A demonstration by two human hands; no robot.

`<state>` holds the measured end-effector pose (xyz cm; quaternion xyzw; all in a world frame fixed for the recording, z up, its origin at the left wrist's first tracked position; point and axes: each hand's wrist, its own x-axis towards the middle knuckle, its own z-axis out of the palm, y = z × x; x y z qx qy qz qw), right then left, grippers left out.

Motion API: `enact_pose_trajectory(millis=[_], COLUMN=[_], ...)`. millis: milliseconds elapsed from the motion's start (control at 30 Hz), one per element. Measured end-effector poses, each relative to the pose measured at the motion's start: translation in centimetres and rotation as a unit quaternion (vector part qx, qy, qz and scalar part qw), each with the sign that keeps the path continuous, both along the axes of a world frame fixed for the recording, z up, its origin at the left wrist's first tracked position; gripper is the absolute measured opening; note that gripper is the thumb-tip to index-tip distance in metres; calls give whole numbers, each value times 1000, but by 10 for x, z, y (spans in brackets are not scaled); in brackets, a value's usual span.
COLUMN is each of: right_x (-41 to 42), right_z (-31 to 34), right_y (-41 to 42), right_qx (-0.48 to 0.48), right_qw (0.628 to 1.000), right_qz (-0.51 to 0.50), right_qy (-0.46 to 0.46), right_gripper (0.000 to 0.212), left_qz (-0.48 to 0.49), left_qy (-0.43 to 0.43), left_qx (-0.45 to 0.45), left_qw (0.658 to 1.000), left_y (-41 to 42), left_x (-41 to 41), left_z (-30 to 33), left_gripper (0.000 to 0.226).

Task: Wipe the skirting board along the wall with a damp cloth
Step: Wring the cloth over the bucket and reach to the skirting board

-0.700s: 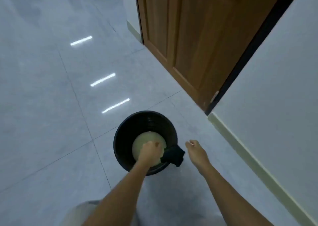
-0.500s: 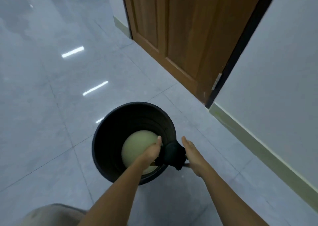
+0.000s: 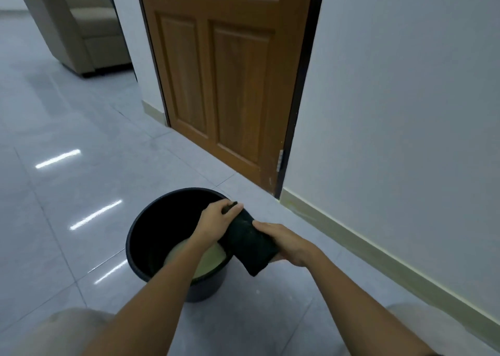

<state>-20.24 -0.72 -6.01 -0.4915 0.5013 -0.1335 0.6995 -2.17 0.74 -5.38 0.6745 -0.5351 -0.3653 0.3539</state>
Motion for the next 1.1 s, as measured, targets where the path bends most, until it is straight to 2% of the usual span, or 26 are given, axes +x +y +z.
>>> enact_pose_trajectory(millis=[133,200,267,367,433,533,667,733,833,900,1000,1067,1100], right_x=[-17,-26,-33,-46,-59,-81,-113,-123,-137,-142,-141,-133,-126], right_z=[38,49,61,72,76,70,43,23,-15,-40,-76,-102,-116], right_y=[36,53,71,85,85,81,55,28,-13,-42,-91,-125,-142], right_qx=[95,133,158,120,97,93,92,66,-7,-34,-105,-209,-261], right_qw=[985,954,921,929,940,956,969,977,977,965,943,903,868], right_qz=[-28,-47,-39,-14,-15,-54,-134,-175,-199,-175,-113,-31,13], right_qy=[-143,-266,-354,-349,-326,-275,-186,-103,77,190,293,374,422], right_gripper=[54,58,51,51,55,55,44,38,29,28,12,13,13], left_qz=[-107,-124,-128,-131,-125,-89,-86,-86,-75,-62,-62,-58,-54], left_qy=[-43,-48,-74,-165,-167,-121,-145,-138,-126,-121,-133,-168,-190], left_qx=[-85,-127,-157,-174,-188,-167,-106,-76,-18,23,78,103,106], left_qw=[990,983,976,962,960,974,980,984,989,990,986,979,974], left_y=[20,28,36,41,45,46,26,6,-16,-37,-63,-76,-85], left_x=[-29,-46,-61,-76,-83,-91,-92,-90,-95,-100,-109,-113,-115], left_z=[58,80,96,111,112,98,50,16,-39,-78,-140,-177,-194], left_gripper=[19,16,20,28,32,35,29,29,30,32,35,39,41])
